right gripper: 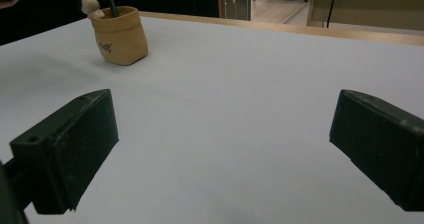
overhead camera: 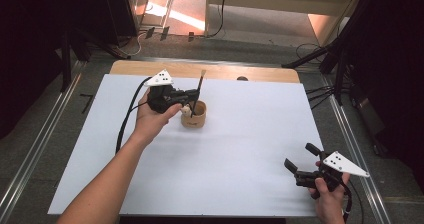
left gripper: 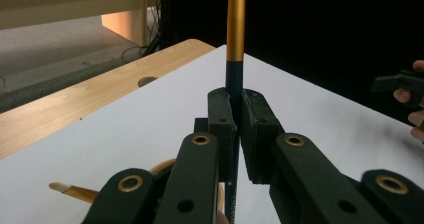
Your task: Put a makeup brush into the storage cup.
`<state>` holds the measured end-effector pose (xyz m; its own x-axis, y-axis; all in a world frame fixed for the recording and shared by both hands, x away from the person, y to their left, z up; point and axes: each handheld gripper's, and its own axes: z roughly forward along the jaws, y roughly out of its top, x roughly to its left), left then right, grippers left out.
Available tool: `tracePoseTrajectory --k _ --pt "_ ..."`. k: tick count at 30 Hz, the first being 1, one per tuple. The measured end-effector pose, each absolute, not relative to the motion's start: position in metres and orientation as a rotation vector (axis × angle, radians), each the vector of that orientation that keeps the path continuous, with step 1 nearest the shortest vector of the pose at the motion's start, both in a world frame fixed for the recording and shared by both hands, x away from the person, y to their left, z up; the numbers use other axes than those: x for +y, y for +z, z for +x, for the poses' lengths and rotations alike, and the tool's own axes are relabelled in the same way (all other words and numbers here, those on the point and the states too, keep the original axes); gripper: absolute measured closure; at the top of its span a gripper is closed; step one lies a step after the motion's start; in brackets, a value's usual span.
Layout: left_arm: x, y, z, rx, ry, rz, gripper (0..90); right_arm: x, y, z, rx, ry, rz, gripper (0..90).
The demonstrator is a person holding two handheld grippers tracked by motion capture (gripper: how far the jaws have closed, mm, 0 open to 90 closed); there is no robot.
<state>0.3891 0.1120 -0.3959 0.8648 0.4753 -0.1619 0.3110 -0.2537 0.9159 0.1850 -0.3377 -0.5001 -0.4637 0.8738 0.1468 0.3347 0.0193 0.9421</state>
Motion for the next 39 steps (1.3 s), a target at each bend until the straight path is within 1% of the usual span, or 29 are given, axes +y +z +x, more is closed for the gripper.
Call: tracePoseTrajectory --k 12,22,39 --pt "0.106 -0.403 0.391 0.628 0.223 1.812 84.6 -0.339 -0.501 0.185 1.817 1.451 1.228 0.0" --pt "0.100 -0.407 0.389 0.660 0.302 1.804 84.6 -0.339 -0.501 0.185 1.817 1.452 1.228 0.0" --pt "0.095 -0.420 0.387 0.700 0.359 1.779 84.5 -0.338 -0.501 0.184 1.820 1.453 1.238 0.0"
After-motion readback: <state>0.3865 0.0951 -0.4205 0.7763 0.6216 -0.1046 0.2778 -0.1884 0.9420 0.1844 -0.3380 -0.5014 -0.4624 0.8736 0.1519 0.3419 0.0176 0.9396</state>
